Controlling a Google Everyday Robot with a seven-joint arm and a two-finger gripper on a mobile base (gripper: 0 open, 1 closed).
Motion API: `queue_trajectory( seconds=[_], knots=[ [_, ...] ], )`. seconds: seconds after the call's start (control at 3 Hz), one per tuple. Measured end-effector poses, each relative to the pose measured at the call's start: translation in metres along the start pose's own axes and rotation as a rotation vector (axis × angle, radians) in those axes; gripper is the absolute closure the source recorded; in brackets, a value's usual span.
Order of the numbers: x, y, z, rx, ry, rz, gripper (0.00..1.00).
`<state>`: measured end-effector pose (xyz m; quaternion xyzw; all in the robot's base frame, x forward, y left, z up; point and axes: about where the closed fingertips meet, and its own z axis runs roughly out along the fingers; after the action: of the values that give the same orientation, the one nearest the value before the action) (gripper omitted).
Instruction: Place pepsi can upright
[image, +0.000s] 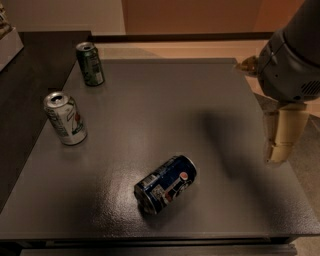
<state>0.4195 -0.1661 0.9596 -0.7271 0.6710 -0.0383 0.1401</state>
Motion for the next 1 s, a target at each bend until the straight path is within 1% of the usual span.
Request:
queue_trajectory(
  seconds=[0.33, 0.67, 1.0],
  knots=[
    [-0.028, 0.019, 0.023, -0.031, 0.006, -0.207, 0.0],
    [-0.056, 0.037, 0.05, -0.077, 0.013, -0.405, 0.0],
    [-0.078, 0.045, 0.072, -0.138, -0.003, -0.528, 0.0]
  ],
)
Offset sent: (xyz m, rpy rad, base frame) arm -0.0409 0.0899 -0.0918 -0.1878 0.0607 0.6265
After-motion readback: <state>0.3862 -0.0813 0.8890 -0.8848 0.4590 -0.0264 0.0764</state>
